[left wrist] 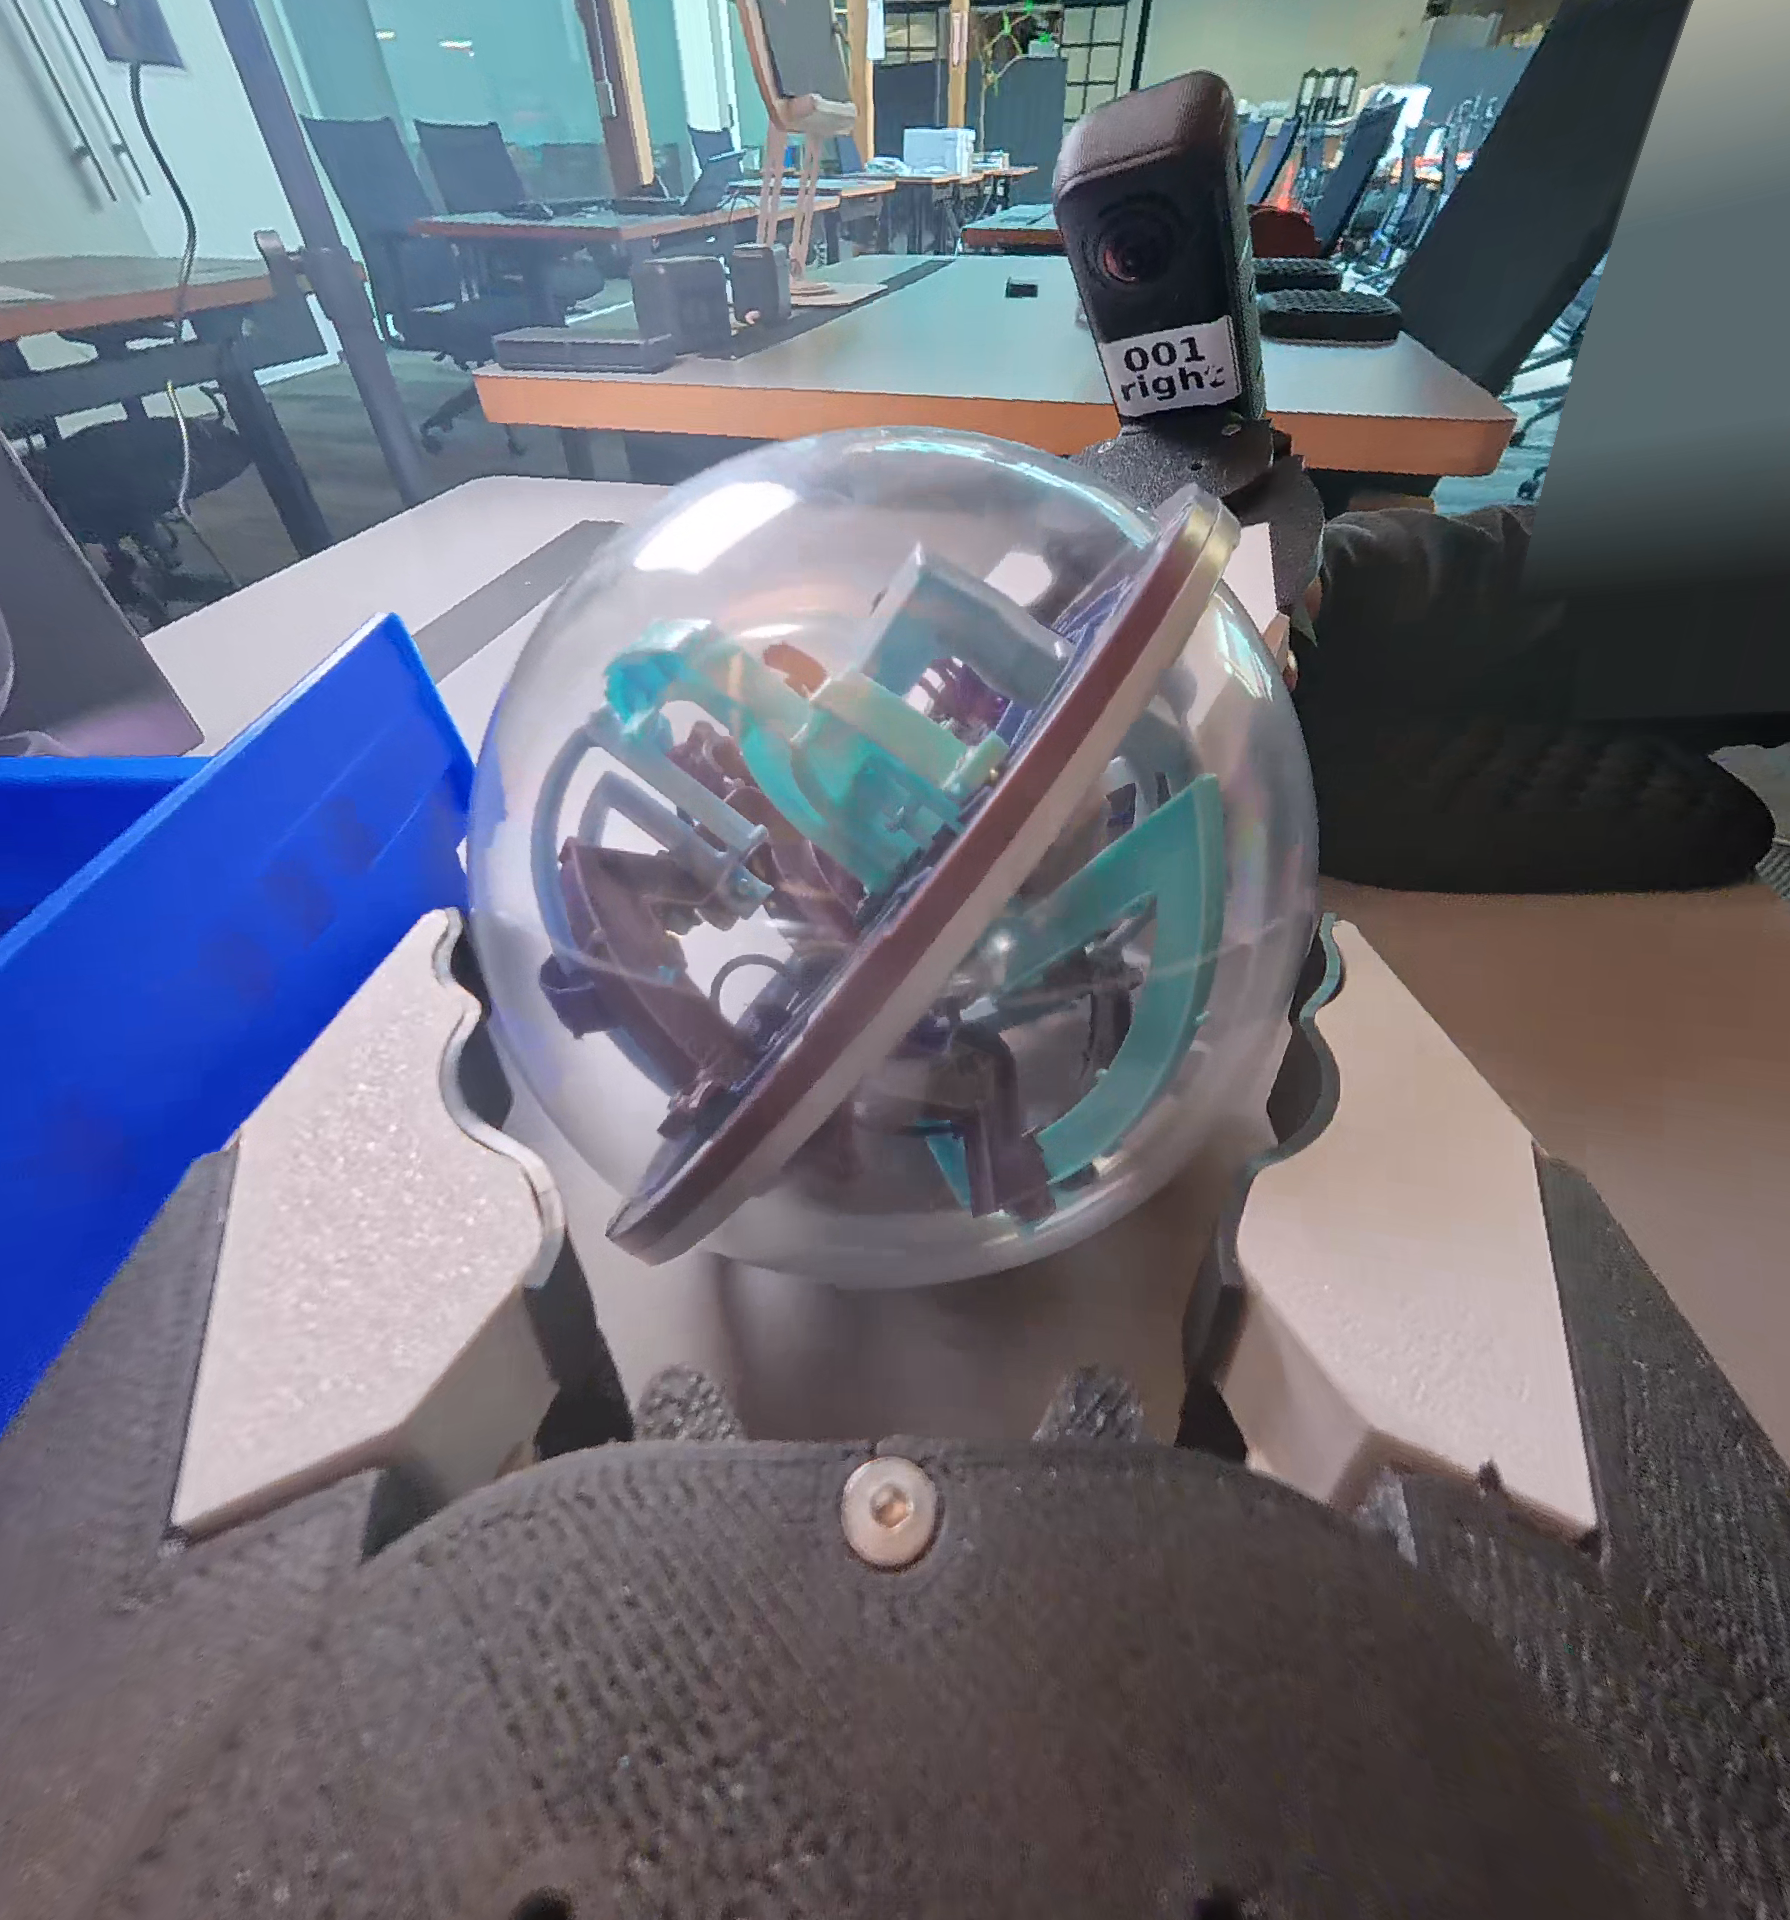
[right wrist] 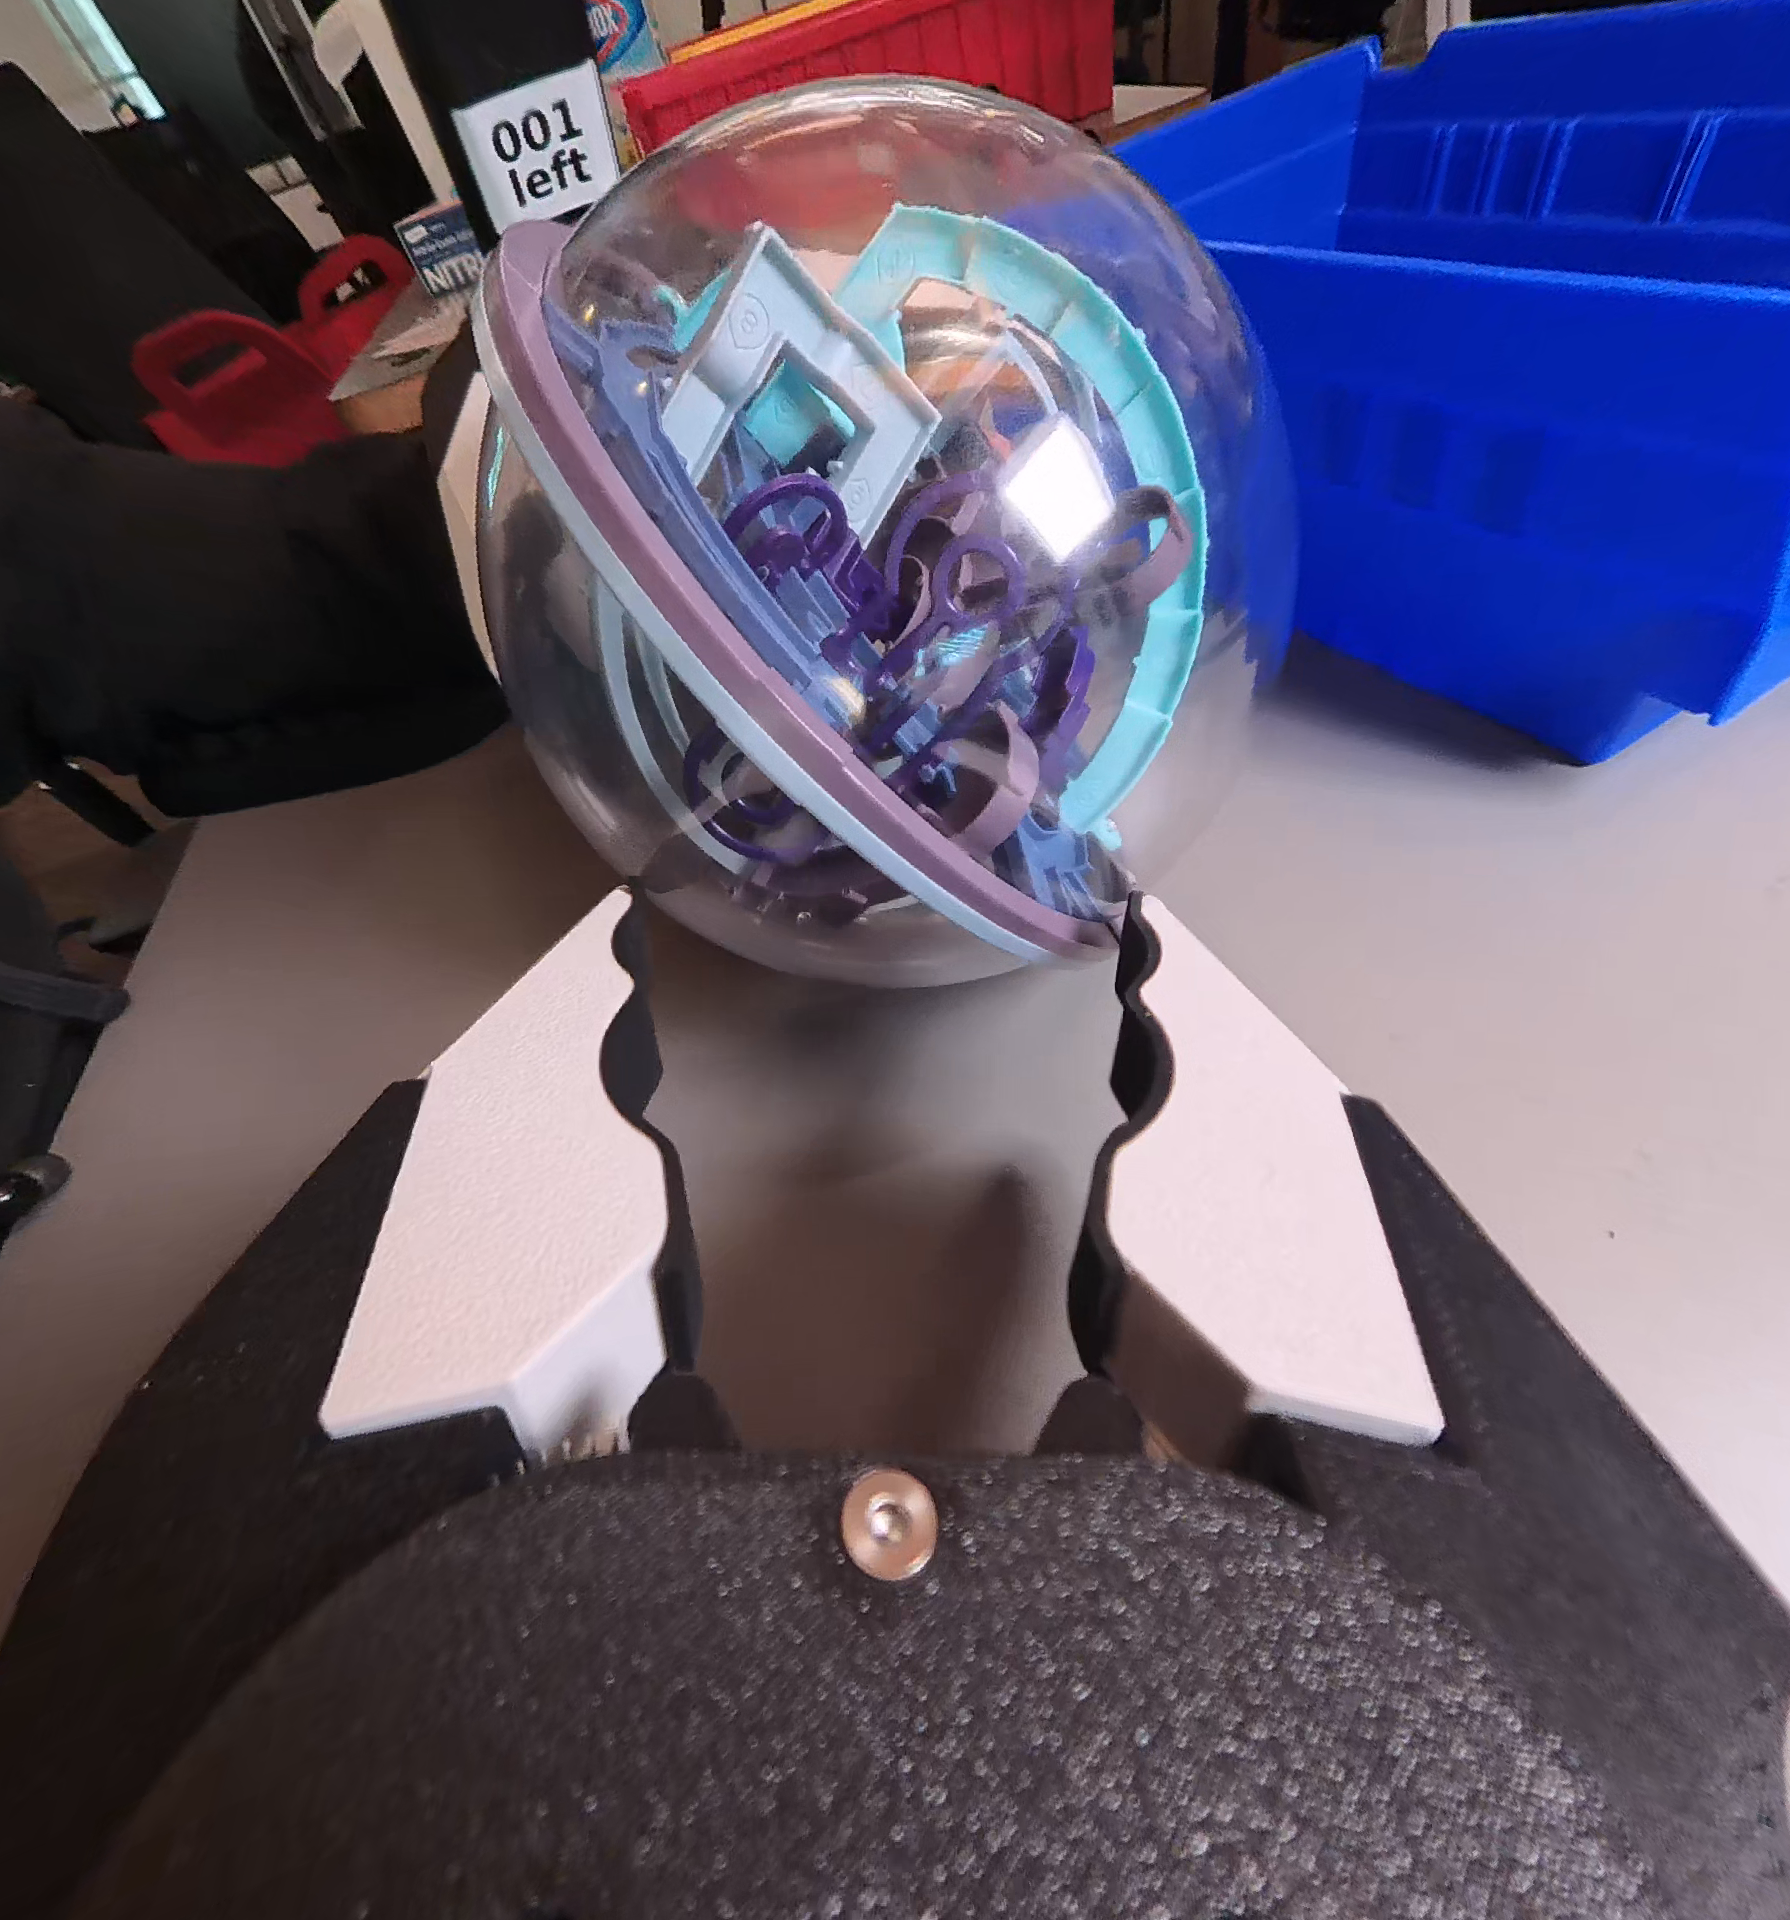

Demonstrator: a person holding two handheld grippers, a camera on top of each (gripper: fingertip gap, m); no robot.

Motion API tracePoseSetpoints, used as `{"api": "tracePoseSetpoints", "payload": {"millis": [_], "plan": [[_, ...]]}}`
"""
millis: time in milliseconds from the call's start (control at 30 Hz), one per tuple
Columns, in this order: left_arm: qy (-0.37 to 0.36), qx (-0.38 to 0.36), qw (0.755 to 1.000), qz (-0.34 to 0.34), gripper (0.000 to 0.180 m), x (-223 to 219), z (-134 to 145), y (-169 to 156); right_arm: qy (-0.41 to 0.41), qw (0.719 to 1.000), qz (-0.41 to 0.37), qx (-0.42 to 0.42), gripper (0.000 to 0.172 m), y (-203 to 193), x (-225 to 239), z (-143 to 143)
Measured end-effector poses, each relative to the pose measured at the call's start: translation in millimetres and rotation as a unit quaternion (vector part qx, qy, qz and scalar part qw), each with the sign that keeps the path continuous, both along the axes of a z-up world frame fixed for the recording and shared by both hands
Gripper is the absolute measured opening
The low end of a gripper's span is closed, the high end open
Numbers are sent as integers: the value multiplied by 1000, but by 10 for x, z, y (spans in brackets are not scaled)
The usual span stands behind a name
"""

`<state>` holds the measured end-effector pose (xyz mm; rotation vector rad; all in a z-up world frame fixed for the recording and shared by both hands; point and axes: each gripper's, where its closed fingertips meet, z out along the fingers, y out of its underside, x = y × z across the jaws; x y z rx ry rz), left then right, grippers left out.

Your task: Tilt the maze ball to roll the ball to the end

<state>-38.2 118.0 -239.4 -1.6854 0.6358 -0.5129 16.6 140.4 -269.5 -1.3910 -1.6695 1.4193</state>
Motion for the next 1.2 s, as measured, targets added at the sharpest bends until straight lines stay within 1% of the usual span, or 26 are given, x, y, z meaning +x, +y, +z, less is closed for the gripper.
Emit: {"api": "tracePoseSetpoints", "payload": {"millis": [233, 500, 600, 700, 767, 867, 1000, 1033, 1100, 1200], "plan": [[17, 25, 999, -10, 148, -28, -30, -24, 21, 999, -10, 25, 87, -5, -18, 44], [52, 40, 998, -6, 148, -58, -134, -19, 74, 996, -25, 46, 88, 31, -18, 199], [61, 25, 998, -6, 148, -67, -191, -17, 96, 994, -29, 45, 85, 45, -7, 280], [67, -11, 998, -10, 148, -75, -282, -29, 126, 991, -32, 41, 83, 45, 9, 392], [73, -39, 996, -25, 150, -56, -354, -84, 143, 988, -40, 42, 88, 61, 11, 450], [36, -81, 995, -52, 155, -49, -369, -211, 142, 988, -51, 38, 101, 109, 1, 448], [-31, -81, 994, -63, 155, -21, -194, -239, 107, 994, -20, 28, 111, -13, -26, 312], [-38, -81, 994, -66, 154, 1, -177, -240, 100, 994, -12, 31, 112, -54, -31, 283], [-29, -92, 993, -68, 152, 38, -246, -243, 93, 995, -2, 38, 111, -109, -39, 251], [-20, -98, 992, -70, 153, 46, -306, -248, 101, 994, -7, 49, 111, -115, -41, 279]]}}
